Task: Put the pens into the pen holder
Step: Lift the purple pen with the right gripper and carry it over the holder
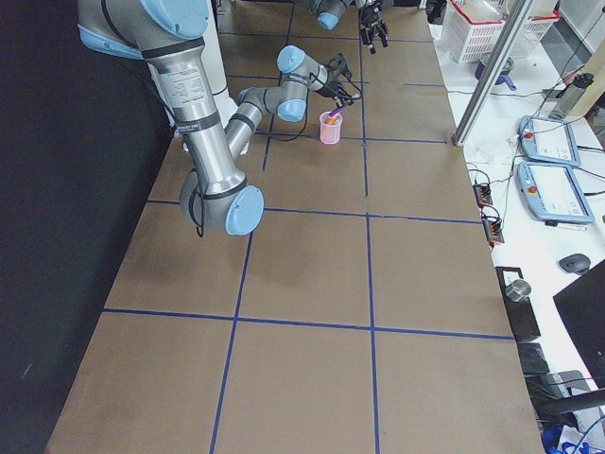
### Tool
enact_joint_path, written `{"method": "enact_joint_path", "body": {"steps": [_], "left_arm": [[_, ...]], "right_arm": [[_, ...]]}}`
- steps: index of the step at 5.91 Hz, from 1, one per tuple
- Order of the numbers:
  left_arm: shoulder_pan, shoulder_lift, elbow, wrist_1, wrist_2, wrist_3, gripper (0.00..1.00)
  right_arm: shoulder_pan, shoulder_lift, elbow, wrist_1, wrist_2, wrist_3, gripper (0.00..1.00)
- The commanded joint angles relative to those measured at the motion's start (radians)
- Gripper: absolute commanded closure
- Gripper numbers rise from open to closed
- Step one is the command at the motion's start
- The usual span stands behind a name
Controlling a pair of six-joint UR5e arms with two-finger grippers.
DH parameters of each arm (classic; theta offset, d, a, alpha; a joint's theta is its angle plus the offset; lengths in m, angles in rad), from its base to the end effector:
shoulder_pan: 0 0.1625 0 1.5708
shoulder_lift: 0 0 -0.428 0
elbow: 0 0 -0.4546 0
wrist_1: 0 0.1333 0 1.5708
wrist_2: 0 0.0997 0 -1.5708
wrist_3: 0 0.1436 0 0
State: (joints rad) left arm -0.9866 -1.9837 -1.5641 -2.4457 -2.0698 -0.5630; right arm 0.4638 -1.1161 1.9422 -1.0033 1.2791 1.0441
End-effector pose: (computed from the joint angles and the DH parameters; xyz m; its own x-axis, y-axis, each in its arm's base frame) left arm 0.3535 -0.6518 0.3154 0.4896 0.6059 -0.6271 0.1227 0.6641 0.7375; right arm -0.5024 -0.4465 0.1389 0.4789 -0.2988 0.8254 -0.5100 0.6707 0.5386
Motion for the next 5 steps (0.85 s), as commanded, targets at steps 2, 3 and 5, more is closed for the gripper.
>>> {"method": "enact_joint_path", "body": {"steps": [2, 3, 5], "left_arm": [[0.002, 0.011, 0.036, -0.009, -0.001, -0.002, 0.0], [0.002, 0.02, 0.035, -0.012, -0.001, -0.002, 0.0], [0.003, 0.02, 0.036, -0.01, -0.001, -0.002, 0.0]], "right_arm": [[-0.144, 0.07, -0.113, 0.046, -0.28, -0.094, 1.0], [-0.16, 0.082, -0.153, 0.048, -0.32, -0.105, 1.0], [-0.165, 0.087, -0.193, 0.048, -0.325, -0.107, 1.0]]}}
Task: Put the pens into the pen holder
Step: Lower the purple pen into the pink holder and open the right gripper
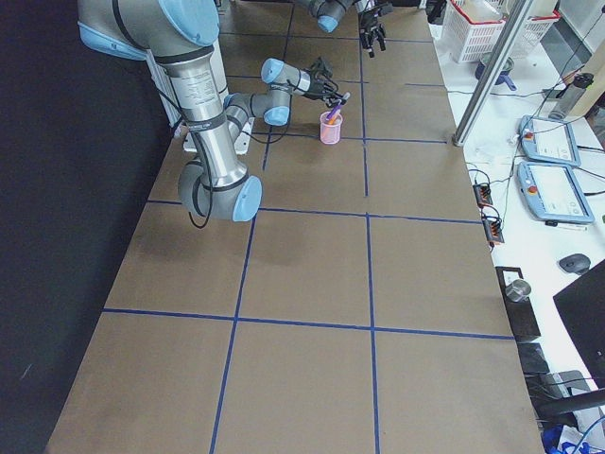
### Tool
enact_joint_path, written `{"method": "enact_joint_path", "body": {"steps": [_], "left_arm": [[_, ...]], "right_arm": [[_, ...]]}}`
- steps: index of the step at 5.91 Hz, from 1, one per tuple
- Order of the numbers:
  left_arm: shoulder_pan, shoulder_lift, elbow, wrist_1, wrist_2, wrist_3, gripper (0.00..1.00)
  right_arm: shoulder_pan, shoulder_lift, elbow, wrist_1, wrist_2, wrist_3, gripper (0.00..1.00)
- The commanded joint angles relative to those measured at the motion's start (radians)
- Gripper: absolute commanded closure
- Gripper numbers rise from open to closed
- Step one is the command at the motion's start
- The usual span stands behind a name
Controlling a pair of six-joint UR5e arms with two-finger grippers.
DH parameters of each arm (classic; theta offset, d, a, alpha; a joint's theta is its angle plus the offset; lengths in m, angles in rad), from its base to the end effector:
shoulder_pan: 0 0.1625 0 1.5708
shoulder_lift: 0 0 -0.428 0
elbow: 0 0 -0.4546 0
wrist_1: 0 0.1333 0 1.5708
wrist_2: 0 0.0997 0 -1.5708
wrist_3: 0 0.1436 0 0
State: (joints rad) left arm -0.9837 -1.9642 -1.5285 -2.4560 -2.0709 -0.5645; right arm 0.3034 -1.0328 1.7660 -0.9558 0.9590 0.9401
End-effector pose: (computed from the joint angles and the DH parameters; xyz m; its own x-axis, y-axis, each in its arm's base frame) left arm 0.3578 -0.6540 0.3486 0.5026 0.5831 -0.6383 0.1030 0.6927 0.7138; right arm -0.5976 -0.4132 0.1545 0.6296 -0.3087 0.7129 -0.5050 0.5347 0.6776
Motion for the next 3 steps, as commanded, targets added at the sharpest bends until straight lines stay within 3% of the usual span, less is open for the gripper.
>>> {"method": "enact_joint_path", "body": {"steps": [1, 3], "left_arm": [[0.002, 0.001, 0.001, 0.002, 0.0, 0.0, 0.0], [0.002, -0.001, 0.005, 0.0, 0.002, 0.002, 0.0]], "right_arm": [[-0.01, 0.014, -0.043, 0.002, -0.005, -0.003, 1.0], [-0.023, 0.014, -0.066, 0.003, -0.006, -0.001, 0.98]]}}
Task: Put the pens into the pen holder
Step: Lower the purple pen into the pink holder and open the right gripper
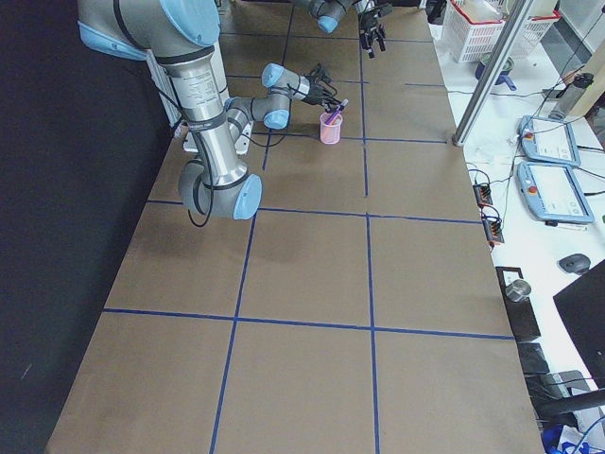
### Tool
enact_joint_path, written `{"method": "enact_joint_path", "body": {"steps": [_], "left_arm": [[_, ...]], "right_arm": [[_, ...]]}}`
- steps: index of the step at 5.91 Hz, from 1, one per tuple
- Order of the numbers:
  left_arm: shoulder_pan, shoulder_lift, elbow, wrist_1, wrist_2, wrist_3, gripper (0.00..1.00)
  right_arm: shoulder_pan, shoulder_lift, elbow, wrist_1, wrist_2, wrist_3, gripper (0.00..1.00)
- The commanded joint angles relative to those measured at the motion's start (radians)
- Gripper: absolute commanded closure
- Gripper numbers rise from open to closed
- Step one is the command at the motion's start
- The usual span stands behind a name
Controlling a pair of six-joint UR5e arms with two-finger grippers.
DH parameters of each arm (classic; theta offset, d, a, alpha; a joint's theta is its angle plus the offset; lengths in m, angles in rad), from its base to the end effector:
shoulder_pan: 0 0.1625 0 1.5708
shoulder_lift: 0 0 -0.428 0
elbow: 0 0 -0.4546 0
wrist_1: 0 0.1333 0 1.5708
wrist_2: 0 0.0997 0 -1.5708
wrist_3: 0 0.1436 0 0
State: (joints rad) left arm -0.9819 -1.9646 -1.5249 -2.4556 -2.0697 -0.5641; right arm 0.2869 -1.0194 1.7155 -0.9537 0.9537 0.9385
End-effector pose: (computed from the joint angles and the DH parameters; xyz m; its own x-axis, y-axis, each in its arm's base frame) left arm 0.3593 -0.6542 0.3505 0.5037 0.5819 -0.6385 0.1007 0.6945 0.7124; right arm -0.6214 -0.4090 0.1690 0.6507 -0.3106 0.6929 -0.4747 0.5459 0.6904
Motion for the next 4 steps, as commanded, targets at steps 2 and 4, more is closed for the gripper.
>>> {"method": "enact_joint_path", "body": {"steps": [2, 4], "left_arm": [[0.005, 0.0, 0.002, 0.0, 0.0, 0.0, 0.0], [0.005, 0.0, 0.002, 0.001, 0.002, 0.0, 0.0]], "right_arm": [[-0.032, 0.001, -0.083, 0.132, -0.015, 0.008, 0.02], [-0.032, 0.001, -0.077, 0.159, -0.021, 0.005, 0.0]]}}
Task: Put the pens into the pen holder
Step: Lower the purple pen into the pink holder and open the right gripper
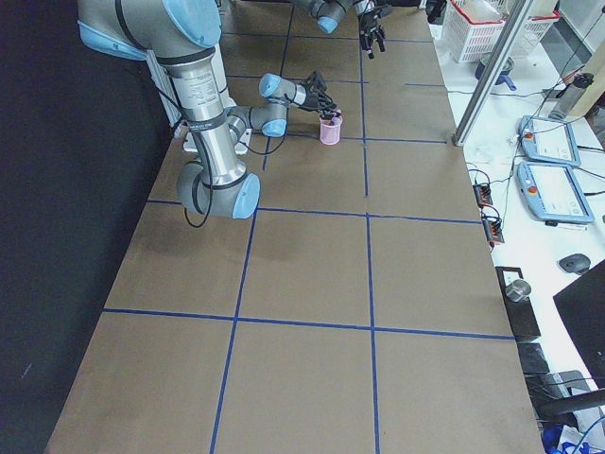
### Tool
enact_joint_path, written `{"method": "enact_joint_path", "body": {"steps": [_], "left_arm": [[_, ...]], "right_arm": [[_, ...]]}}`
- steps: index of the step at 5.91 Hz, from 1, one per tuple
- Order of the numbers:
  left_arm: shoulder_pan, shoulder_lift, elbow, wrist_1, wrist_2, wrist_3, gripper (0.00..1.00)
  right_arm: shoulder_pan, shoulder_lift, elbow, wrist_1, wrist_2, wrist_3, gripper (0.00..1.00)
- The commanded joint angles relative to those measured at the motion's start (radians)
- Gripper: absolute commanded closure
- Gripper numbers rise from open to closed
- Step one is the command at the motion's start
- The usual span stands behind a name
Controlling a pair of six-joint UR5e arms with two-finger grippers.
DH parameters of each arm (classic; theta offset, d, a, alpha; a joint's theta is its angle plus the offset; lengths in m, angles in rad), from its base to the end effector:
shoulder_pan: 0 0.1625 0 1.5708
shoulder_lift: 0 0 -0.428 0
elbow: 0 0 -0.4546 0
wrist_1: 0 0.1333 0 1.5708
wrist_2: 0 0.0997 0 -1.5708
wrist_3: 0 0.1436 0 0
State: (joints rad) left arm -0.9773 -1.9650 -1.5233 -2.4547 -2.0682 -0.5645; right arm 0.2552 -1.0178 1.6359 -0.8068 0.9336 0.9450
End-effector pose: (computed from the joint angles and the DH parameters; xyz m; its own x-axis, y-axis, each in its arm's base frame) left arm 0.3625 -0.6531 0.3513 0.5028 0.5823 -0.6388 0.0975 0.6961 0.7113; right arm -0.6486 -0.3953 0.1870 0.5972 -0.3308 0.7307 -0.5164 0.5385 0.6658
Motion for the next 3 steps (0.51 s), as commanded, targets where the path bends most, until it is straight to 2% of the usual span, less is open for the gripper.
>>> {"method": "enact_joint_path", "body": {"steps": [1, 3], "left_arm": [[0.0, 0.0, 0.0, 0.0, 0.0, 0.0, 0.0], [-0.009, 0.0, -0.002, 0.006, -0.013, 0.002, 0.0]], "right_arm": [[0.007, 0.004, 0.042, 0.015, 0.014, -0.005, 0.0], [0.076, 0.002, 0.088, 0.005, 0.184, 0.001, 0.0]]}}
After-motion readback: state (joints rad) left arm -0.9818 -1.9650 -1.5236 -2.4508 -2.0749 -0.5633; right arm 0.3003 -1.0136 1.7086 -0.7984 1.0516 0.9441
